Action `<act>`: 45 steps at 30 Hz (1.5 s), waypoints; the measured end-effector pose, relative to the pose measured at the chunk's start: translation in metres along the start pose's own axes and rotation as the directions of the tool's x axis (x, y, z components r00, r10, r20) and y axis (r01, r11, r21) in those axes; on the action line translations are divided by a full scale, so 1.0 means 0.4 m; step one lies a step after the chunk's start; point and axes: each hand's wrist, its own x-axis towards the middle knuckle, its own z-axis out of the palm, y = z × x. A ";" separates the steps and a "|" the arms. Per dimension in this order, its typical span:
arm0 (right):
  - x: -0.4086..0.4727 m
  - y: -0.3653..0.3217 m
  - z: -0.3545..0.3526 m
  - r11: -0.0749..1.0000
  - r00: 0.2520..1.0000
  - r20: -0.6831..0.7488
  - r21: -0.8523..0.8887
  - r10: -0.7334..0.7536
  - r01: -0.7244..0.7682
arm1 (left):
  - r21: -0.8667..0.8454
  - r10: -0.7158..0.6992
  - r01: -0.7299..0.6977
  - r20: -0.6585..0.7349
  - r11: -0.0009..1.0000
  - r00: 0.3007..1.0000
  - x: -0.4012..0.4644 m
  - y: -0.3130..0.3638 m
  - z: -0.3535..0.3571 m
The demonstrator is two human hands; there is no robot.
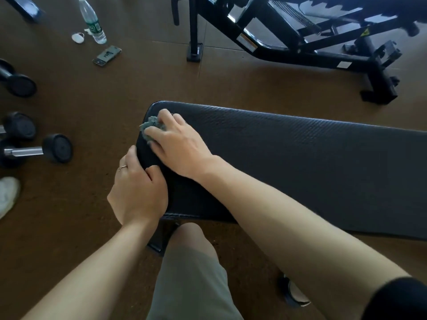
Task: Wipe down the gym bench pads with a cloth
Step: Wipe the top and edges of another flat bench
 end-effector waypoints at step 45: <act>-0.299 -0.197 -0.057 0.994 0.993 -0.038 0.038 0.108 -0.107 | -0.560 -0.177 0.343 0.330 0.754 0.927 0.079 -0.057 -0.033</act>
